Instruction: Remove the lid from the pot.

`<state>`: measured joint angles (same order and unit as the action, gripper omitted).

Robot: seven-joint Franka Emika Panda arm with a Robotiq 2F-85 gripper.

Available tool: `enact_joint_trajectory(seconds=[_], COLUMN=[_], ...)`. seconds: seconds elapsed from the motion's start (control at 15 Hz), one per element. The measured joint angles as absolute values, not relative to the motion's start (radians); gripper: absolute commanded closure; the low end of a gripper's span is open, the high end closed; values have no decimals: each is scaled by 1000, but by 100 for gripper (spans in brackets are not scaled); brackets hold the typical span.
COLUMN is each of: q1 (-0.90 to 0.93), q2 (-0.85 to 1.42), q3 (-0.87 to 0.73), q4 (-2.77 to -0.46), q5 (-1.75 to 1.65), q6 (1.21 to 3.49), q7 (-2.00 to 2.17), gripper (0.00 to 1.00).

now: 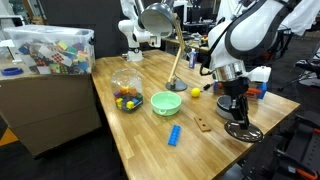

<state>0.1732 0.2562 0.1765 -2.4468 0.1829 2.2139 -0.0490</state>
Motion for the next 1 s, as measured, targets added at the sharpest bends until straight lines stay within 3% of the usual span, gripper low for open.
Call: enact_joint_trajectory(seconds=[0.53, 0.67, 0.8, 1.0], q1=[174, 173, 173, 172], q2=[437, 472, 486, 489], q3=[145, 137, 135, 122], q4=[-2308, -2284, -2263, -2244], q5=[164, 164, 161, 158], q6=[2214, 2210, 2200, 2199], q7=[-18, -6, 16, 29], gripper=[91, 39, 34, 15])
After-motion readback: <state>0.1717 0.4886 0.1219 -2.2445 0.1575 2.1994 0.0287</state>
